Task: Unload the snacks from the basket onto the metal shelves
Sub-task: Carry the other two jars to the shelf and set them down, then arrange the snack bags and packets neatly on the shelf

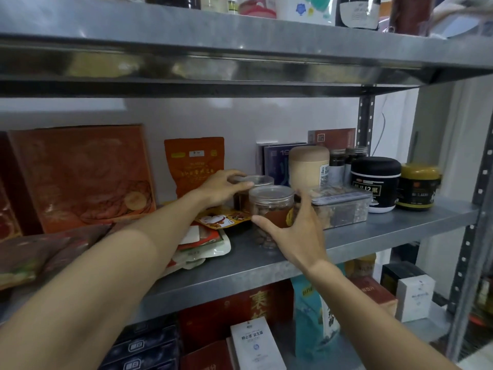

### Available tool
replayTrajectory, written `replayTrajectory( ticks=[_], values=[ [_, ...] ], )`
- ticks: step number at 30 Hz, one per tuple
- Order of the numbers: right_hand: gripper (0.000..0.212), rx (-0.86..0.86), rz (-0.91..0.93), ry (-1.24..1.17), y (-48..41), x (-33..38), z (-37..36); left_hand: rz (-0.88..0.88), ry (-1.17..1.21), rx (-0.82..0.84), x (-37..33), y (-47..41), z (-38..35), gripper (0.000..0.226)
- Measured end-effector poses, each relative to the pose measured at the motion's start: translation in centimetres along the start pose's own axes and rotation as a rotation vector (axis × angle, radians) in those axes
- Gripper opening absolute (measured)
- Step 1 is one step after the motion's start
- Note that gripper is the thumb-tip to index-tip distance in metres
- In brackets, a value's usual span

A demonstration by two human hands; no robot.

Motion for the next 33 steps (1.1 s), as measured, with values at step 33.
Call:
replayTrajectory(
  ticks=[33],
  values=[
    [0.081, 0.657, 0.604, 0.184, 29.9, 41.5, -31.6, 0.563, -0.798, -0.449, 20.6, 55.7, 36.6, 0.064]
  ],
)
Point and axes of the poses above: each hand's wrist, its own y-axis away from the middle knuckle, its own z-axis out of the back of the hand, x = y × z, the point moved 10 cm from there along -y, towards the middle knuckle, and after that the axes turned 5 degrees about -y, right-handed, at the moved point
